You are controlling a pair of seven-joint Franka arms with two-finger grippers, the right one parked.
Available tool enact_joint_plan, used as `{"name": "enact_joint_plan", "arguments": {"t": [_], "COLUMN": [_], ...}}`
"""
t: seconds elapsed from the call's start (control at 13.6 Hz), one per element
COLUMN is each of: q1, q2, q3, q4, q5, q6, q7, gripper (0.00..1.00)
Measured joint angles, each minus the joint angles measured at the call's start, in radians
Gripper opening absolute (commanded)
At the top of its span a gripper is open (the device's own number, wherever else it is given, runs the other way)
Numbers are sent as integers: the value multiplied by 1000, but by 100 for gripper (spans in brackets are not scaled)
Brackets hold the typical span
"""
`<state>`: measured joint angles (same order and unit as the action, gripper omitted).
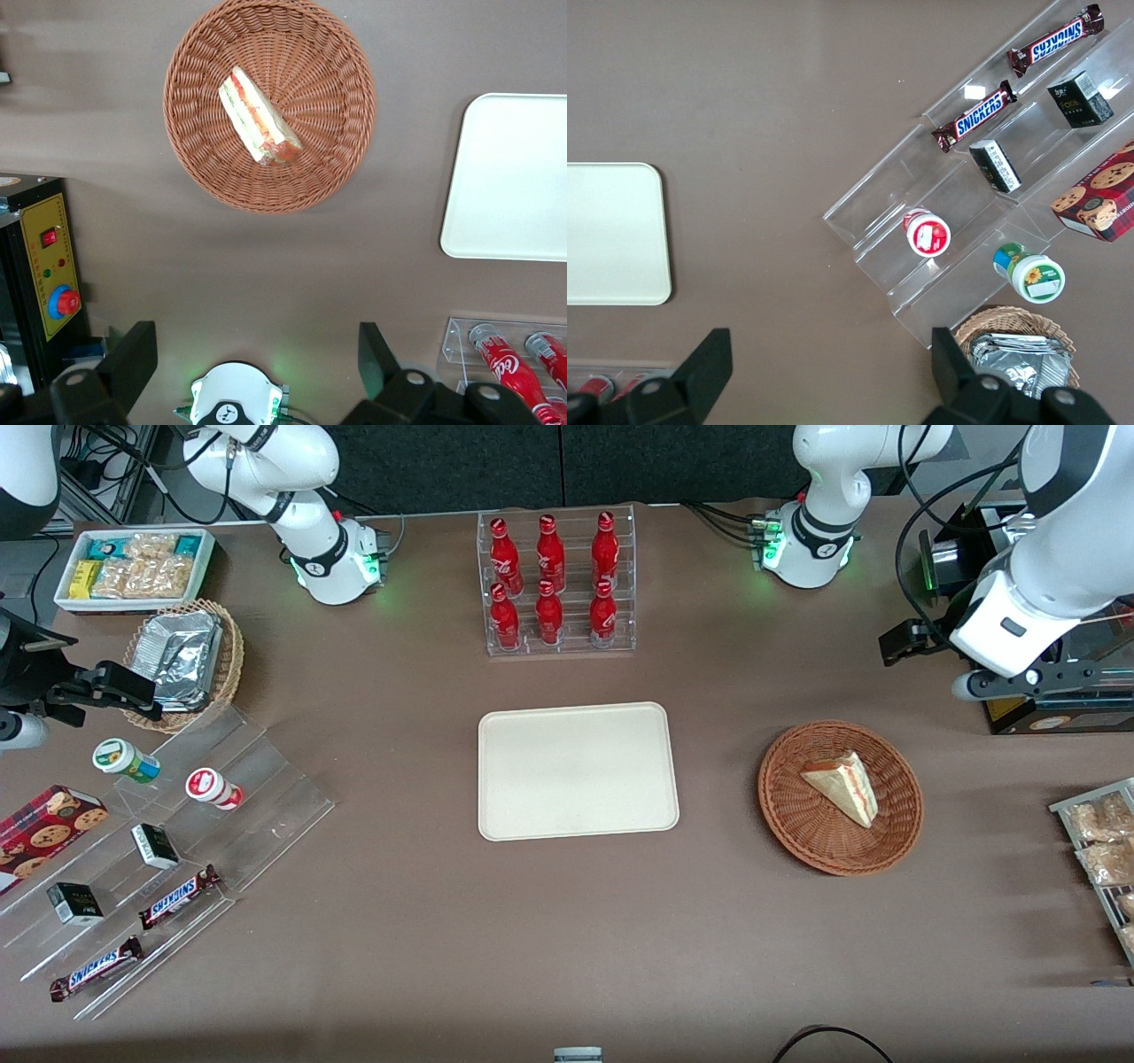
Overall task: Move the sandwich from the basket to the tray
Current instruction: 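Move the left gripper down over the sandwich in the wicker basket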
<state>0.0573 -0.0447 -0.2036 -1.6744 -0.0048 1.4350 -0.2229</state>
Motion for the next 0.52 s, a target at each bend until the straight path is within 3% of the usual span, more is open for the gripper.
{"name": "enact_joint_plan", "arguments": {"t": [0.3, 0.52], "q1": [0, 2], "q2": [0, 7], "q3": [1, 21], "q4": [-13, -122], "q5": [1, 4], "q6": [8, 117], "q7": [13, 40], "gripper": [100, 100]}}
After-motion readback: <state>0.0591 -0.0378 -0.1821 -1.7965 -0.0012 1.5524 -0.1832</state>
